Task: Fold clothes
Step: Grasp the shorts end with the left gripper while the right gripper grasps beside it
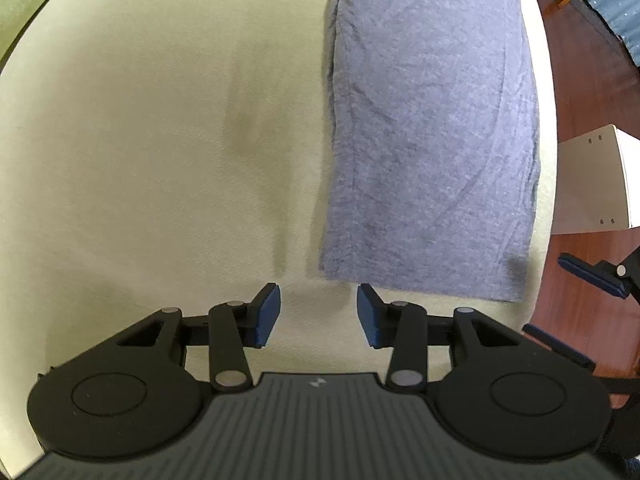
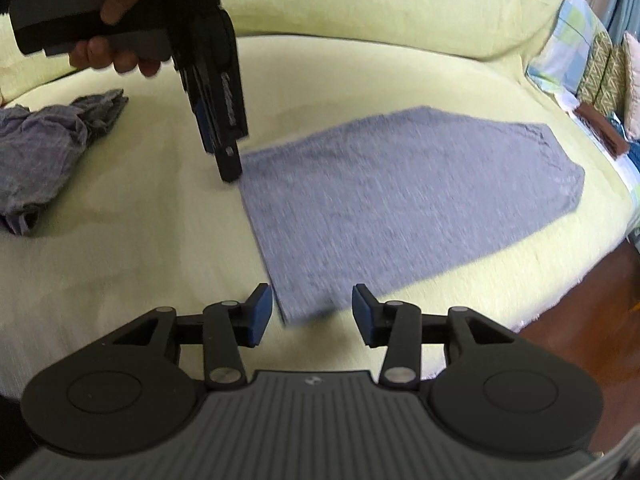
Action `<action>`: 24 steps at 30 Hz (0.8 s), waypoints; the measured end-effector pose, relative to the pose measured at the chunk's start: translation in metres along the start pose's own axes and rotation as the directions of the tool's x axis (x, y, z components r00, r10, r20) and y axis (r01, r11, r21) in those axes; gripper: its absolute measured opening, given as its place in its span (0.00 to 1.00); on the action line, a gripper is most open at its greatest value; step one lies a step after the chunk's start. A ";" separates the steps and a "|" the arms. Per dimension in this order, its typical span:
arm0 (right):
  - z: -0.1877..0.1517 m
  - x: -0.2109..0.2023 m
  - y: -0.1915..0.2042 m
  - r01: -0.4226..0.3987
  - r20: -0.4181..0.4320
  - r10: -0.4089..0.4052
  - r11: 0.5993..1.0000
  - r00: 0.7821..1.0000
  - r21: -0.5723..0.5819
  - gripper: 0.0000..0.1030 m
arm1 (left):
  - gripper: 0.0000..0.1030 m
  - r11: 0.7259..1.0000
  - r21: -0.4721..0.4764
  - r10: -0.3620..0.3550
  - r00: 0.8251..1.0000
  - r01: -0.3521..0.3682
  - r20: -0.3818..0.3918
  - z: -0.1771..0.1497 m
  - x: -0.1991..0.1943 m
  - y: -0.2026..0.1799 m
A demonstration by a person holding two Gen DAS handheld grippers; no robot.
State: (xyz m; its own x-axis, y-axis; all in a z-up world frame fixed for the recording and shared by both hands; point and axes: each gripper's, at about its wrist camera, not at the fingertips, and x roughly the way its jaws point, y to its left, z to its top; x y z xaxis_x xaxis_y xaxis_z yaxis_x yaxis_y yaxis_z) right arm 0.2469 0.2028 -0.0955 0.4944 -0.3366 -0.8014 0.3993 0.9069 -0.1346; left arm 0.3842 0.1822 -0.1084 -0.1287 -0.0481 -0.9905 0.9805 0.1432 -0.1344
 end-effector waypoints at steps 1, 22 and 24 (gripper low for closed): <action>0.002 0.002 0.003 -0.003 0.007 0.003 1.000 1.000 -0.006 0.38 | 0.47 1.000 -0.001 0.000 1.000 0.000 -0.001 -0.001 0.000 0.001; 0.055 0.095 0.063 0.120 0.067 -0.109 0.971 0.992 -0.206 0.02 | 0.47 0.897 -0.294 -0.322 0.944 0.329 0.072 -0.009 -0.008 0.074; 0.057 0.092 0.057 0.121 0.069 -0.111 0.977 0.991 -0.173 0.02 | 0.47 0.833 -0.359 -0.412 0.905 0.421 0.107 -0.001 -0.005 0.073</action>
State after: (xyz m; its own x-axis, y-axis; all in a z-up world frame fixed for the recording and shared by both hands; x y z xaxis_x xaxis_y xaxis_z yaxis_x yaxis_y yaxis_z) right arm 0.3591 0.2091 -0.1440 0.4994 -0.4517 -0.7393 0.3166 0.8895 -0.3296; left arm 0.4565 0.1940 -0.1130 -0.5042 -0.2082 -0.8381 0.7090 0.4543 -0.5394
